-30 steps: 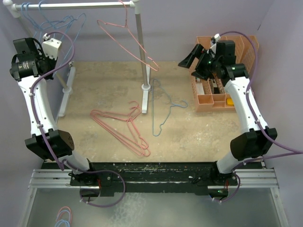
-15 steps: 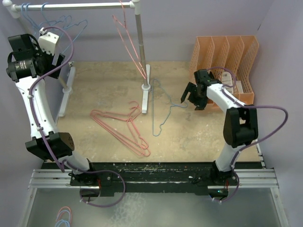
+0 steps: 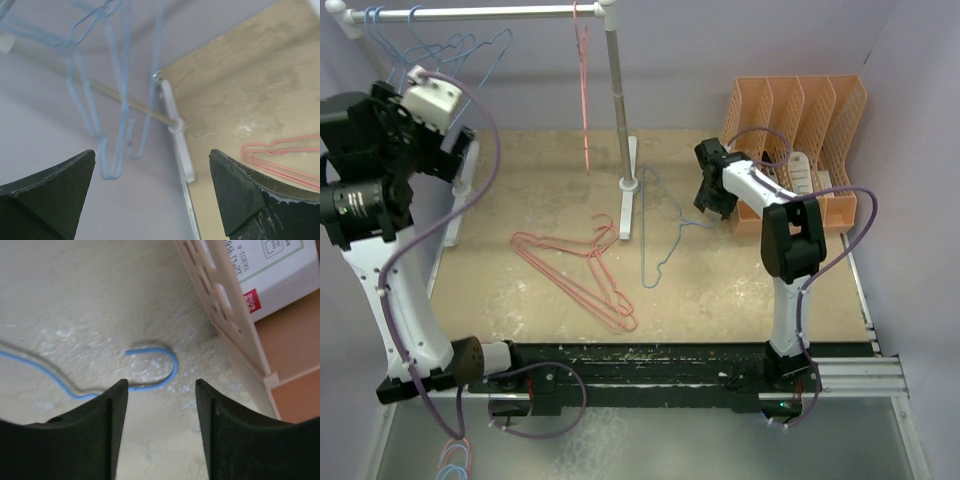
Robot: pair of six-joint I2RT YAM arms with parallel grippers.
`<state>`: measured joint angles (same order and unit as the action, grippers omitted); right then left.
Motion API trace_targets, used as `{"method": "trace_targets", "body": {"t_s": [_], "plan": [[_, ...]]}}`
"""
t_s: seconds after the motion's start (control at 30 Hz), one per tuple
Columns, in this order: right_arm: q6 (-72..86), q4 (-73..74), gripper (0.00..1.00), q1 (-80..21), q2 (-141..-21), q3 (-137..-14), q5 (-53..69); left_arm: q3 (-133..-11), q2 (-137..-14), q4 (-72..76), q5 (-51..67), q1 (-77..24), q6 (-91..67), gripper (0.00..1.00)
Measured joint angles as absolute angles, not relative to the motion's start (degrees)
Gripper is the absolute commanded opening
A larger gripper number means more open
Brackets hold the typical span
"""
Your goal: Organize the hangers
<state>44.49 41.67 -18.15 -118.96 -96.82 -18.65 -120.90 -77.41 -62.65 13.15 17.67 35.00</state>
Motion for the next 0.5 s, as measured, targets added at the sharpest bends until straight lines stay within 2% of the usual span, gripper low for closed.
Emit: {"method": "trace_targets", "body": {"t_s": [0.07, 0.1, 0.5], "plan": [[44.86, 42.22, 0.45, -17.96, -120.70, -96.88, -20.10, -117.64, -73.97, -62.43, 12.49, 12.95, 35.86, 0.99], [44.88, 42.52, 0.44, -17.93, -121.49, -96.92, -20.67, -115.59, -72.62, -62.43, 12.21, 10.61, 36.25, 0.99], [43.83, 42.89, 0.50, -17.89, -126.04, -99.39, -24.25, -103.39, -71.33, -62.70, 9.89, -0.25, 36.84, 0.99]]}}
